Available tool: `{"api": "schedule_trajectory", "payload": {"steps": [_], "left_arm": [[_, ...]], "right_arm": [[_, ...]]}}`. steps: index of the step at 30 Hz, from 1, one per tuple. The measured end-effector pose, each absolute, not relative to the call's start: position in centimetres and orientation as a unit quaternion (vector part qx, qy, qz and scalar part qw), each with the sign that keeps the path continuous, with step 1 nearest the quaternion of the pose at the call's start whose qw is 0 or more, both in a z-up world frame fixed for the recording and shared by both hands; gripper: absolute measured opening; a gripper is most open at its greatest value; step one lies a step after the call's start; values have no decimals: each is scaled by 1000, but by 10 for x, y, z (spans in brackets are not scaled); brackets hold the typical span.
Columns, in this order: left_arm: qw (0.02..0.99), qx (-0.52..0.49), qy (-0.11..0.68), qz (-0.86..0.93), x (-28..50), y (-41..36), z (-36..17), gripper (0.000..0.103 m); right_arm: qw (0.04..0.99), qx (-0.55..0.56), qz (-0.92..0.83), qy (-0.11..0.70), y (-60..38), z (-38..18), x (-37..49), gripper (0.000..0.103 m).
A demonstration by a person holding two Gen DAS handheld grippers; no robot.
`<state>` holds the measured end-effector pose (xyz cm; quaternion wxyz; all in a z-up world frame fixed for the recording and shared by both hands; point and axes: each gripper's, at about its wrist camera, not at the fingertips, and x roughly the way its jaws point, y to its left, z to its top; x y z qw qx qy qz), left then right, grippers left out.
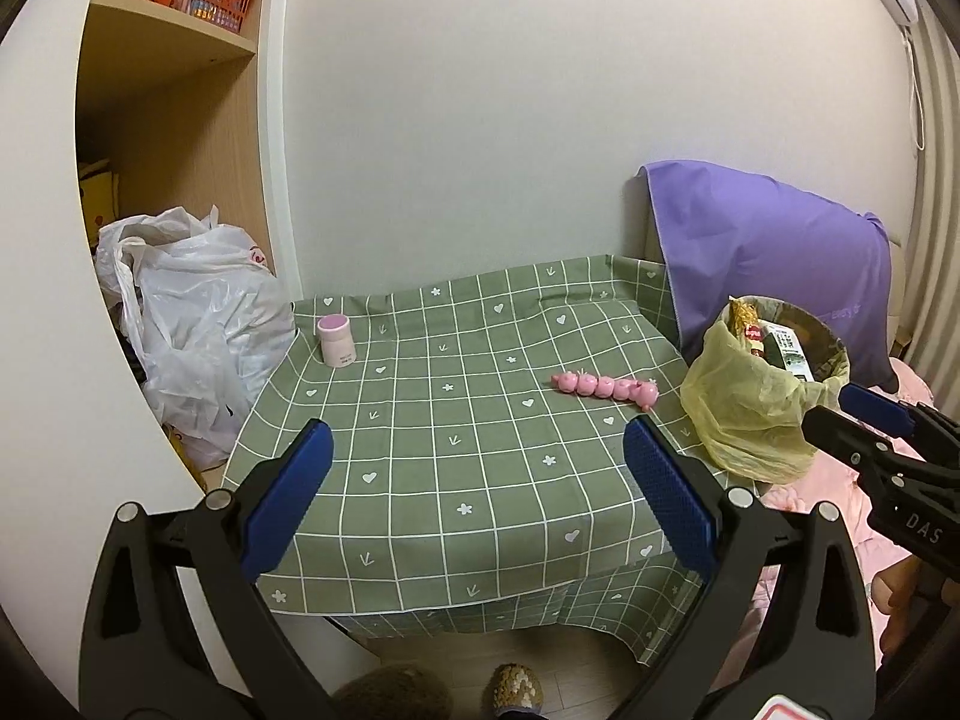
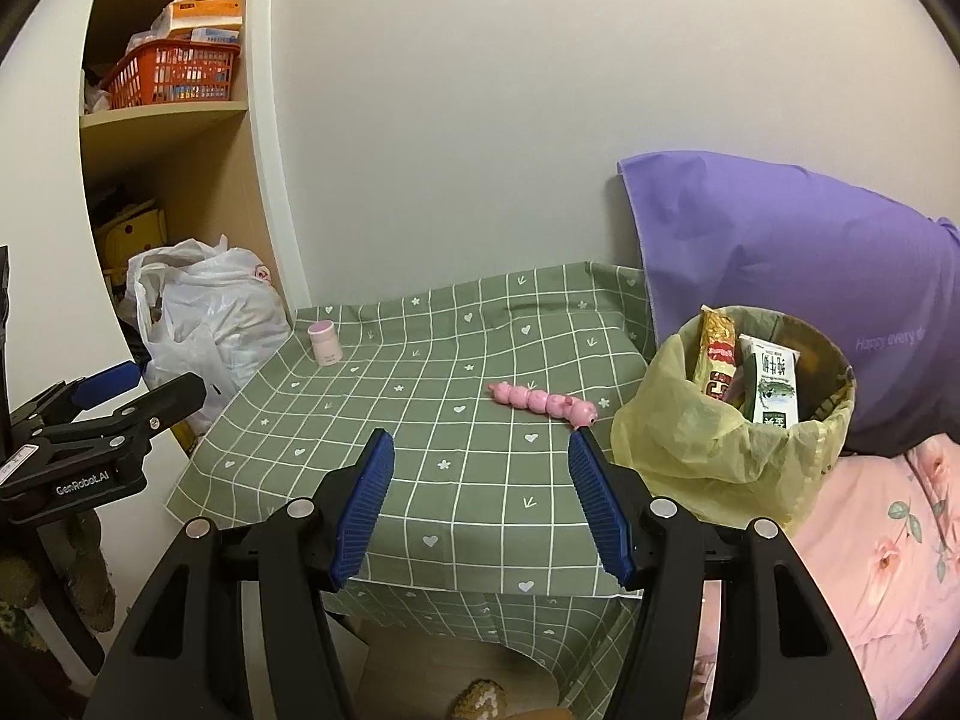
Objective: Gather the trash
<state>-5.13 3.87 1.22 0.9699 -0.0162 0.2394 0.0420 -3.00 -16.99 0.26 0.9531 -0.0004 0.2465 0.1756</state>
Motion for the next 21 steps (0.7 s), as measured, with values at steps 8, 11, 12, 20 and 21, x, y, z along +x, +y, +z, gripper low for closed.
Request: {"api": "schedule_trajectory", "payload": {"steps": [8,11,12,20,21], "left_arm": [[971,-16,236,40,-60,34,16,93],[971,-18,236,40,-61,34,16,93],[971,-19,237,40,-62,34,17,93],[971,-16,233,38,-66,30,19,93],[971,-17,234,39,-67,29,20,93]], "right_arm": [[954,-2,175,243,-173,4,-35,57],[955,-3,174,240,-173,6,-38,57],[955,-3,173,240,-173,6,-39,57],[956,-4,172,238,-178,8,-41,57],[956,-4,172,237,-178,8,-41,57]]}}
